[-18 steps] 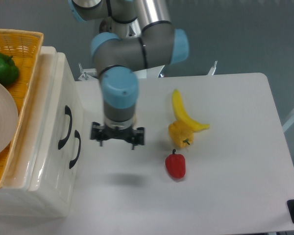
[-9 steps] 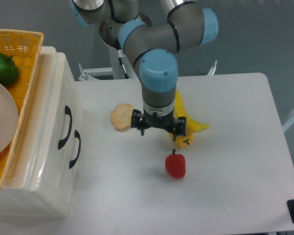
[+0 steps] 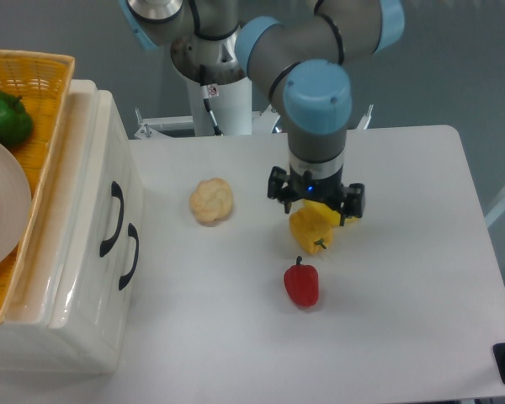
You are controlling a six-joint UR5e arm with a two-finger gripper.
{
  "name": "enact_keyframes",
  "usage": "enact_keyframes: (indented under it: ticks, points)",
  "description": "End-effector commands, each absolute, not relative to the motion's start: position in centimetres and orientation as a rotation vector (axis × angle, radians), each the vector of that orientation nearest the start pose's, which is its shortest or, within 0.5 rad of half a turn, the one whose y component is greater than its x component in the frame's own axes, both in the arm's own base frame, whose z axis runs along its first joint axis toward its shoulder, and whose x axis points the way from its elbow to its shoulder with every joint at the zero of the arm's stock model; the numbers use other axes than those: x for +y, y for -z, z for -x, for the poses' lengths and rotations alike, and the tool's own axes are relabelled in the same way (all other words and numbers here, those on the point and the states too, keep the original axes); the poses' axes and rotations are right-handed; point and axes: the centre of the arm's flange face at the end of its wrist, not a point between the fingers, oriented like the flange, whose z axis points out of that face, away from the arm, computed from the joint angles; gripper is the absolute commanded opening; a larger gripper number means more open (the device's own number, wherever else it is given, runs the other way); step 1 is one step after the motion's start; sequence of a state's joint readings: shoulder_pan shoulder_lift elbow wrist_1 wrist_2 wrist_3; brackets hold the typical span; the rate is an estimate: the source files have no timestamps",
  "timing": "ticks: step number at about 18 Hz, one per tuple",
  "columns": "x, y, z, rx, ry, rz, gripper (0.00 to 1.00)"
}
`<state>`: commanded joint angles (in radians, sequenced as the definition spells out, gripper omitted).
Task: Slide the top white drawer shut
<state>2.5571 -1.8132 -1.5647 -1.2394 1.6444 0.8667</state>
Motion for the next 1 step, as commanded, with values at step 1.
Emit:
enact_keyframes:
  ticks: [1]
  points:
    - [43.10,-39.39,42.49,-0.195,-0.189,3.132,1.00]
